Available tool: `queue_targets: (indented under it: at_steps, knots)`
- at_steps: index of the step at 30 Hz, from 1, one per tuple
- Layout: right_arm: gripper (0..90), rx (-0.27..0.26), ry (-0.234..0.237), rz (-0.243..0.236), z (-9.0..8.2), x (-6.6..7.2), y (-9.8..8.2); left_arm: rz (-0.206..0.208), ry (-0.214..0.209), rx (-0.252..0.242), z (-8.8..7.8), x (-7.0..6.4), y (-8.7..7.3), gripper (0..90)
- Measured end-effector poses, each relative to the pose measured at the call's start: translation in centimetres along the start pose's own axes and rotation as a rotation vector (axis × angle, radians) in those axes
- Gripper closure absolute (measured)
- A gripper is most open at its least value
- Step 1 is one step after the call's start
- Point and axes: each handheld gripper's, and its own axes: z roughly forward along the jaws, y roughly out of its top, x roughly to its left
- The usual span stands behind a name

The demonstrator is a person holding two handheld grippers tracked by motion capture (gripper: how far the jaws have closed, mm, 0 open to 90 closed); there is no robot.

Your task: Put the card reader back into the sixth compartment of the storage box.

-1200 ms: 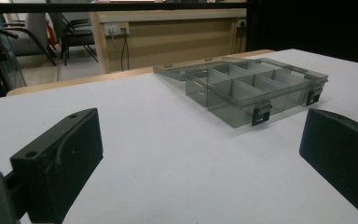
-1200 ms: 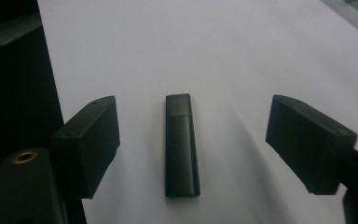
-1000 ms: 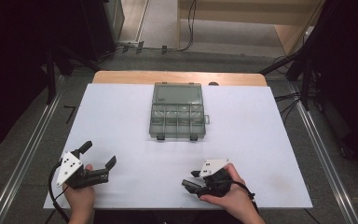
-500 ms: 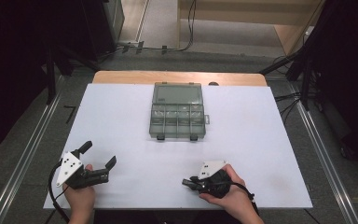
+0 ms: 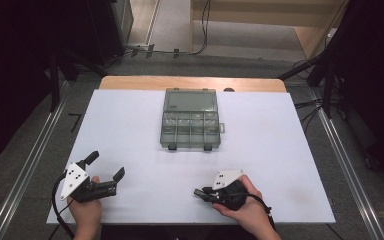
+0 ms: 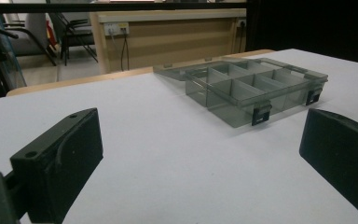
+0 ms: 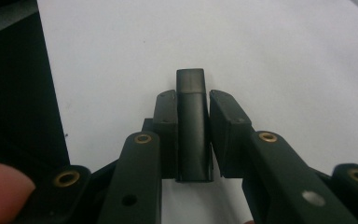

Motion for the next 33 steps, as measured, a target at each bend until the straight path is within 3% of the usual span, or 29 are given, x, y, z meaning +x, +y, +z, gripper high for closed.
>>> queue_targets:
  at_steps: [8, 33]
  knots:
    - [71.1, -0.046, -0.002, 0.042, -0.8, -0.7, 0.3, -0.001, -0.001, -0.001, 0.0, 0.0, 0.0, 0.0]
    - [71.2, -0.102, -0.035, 0.066, -2.3, -2.1, 2.3, -0.001, -0.002, -0.002, 0.0, 0.0, 0.0, 0.0]
